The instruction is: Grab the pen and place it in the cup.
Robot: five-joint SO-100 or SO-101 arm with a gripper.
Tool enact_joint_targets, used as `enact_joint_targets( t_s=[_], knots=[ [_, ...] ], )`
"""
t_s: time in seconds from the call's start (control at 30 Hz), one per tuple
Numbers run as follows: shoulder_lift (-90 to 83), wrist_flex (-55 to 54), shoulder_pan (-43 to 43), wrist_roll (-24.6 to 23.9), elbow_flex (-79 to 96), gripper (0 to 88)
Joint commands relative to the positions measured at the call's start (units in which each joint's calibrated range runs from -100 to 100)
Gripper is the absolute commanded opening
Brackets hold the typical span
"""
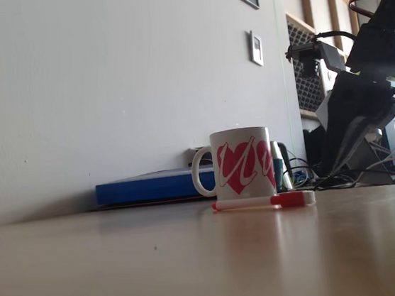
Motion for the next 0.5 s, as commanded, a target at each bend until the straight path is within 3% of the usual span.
enact_joint_targets(
  t_s=[0.0,0.47],
  knots=[
    [-0.6,0.3,-0.2,0.2,-2.7,1.0],
    [-0.6,0.3,0.2,-0.2,-2.7,1.0]
  ],
)
